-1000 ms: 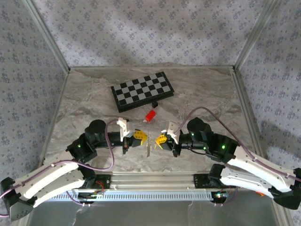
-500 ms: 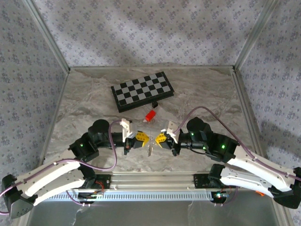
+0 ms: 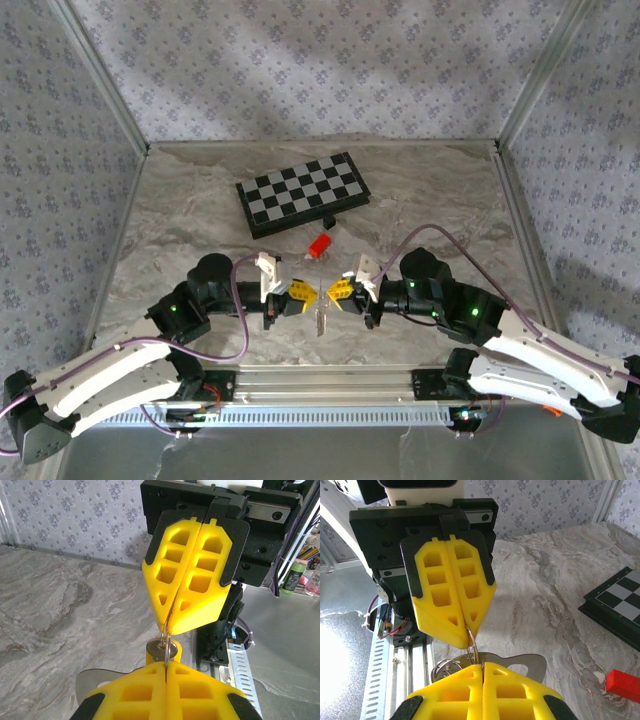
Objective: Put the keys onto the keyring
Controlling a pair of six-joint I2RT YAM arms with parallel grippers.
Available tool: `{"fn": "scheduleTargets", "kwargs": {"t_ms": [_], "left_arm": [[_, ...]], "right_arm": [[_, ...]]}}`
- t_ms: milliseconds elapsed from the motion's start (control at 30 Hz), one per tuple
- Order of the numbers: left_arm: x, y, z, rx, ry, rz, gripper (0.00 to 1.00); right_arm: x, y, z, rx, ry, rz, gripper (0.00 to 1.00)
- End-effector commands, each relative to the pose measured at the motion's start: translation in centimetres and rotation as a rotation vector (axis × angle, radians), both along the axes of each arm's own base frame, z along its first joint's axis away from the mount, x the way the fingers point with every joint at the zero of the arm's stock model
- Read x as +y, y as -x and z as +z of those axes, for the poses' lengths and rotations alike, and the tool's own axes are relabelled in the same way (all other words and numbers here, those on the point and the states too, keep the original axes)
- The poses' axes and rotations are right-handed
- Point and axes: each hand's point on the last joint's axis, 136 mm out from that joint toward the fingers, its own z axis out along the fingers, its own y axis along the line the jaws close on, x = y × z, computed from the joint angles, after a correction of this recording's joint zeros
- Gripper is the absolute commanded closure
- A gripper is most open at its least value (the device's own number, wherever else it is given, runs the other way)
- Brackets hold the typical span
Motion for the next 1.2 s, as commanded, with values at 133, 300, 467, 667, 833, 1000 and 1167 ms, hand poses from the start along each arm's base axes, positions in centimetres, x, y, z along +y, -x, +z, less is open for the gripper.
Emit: {"fn": "scheduleTargets", "kwargs": {"t_ms": [133,300,467,667,833,1000,1167], "left_arm": [[0.05,0.51,2.28,-0.058,0.064,-0.019,1.0],[-0.02,0.47,2.23,-0.058,0.064,-0.019,1.0],[0.08,0.45,2.3,-0.061,0.065,-0.015,1.0],[-0.02,0.5,2.18,-0.058,0.064,-0.02,1.0],[0.0,0.51,2.19,-0.059,0.064,-0.019,1.0],[0.05,0.48,2.16,-0.061,0.064,-0.016,1.0],[0.06,0.49,2.12,-0.06,0.062,-0.015,1.0]], "right_arm": [[-0.13,0.82,1.03,0.006,-0.037,0.029,1.0],[-0.18,0.78,0.93,0.006,-0.03,0.027,1.0],[-0.33,0.84,0.87,0.006,-0.022,0.026,1.0],[-0.37,0.8,0.74,0.006,-0.016,0.024,1.0],[-0.31,0.73,0.65,0.007,-0.011,0.023,1.0],[-0.51,0.5,0.45,0.007,0.001,0.006,1.0],[-0.64,0.38,0.36,0.013,0.01,-0.005,1.0]]}}
